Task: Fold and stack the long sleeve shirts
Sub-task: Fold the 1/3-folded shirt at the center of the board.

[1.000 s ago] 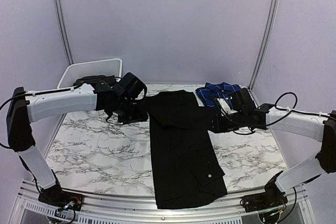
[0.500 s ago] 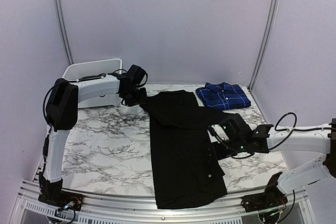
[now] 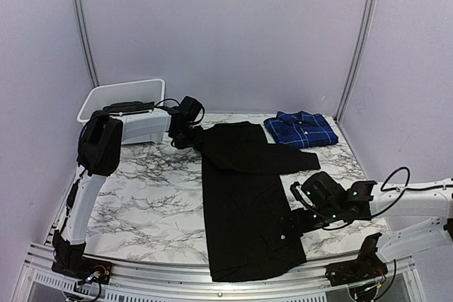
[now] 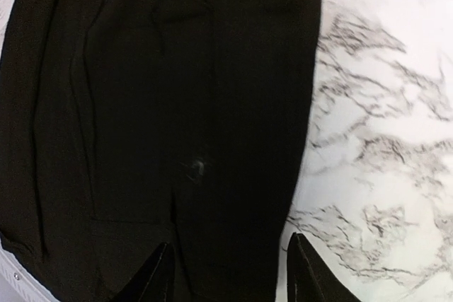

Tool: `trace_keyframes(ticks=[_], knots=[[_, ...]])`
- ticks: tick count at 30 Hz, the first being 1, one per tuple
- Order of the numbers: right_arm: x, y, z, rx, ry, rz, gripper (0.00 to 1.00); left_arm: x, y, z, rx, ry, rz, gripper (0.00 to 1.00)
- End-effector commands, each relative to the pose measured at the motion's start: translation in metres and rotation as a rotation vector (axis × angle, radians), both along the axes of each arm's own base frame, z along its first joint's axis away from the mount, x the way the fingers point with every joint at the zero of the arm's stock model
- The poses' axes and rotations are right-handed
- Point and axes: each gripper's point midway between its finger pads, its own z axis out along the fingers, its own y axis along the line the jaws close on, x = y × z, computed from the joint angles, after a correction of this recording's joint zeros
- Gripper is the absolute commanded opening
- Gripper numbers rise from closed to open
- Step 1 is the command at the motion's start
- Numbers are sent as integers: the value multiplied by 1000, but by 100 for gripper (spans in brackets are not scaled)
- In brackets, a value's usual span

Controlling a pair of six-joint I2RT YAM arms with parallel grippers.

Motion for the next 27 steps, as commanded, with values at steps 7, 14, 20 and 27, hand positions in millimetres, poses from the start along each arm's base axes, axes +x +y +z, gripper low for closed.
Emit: trace_keyframes(ticks=[7, 14, 20, 27], knots=[[-11, -8, -12, 33, 48, -83, 41, 11, -5, -6, 2, -26, -7, 57], [-16, -9, -12, 38, 78, -83, 26, 17, -11, -3, -12, -43, -19, 49], [-21, -11, -4, 50, 91, -81, 9, 21, -15, 1, -26, -59, -23, 32], [-26, -6, 4, 86, 109, -64, 0, 28, -18, 9, -34, -90, -30, 11]])
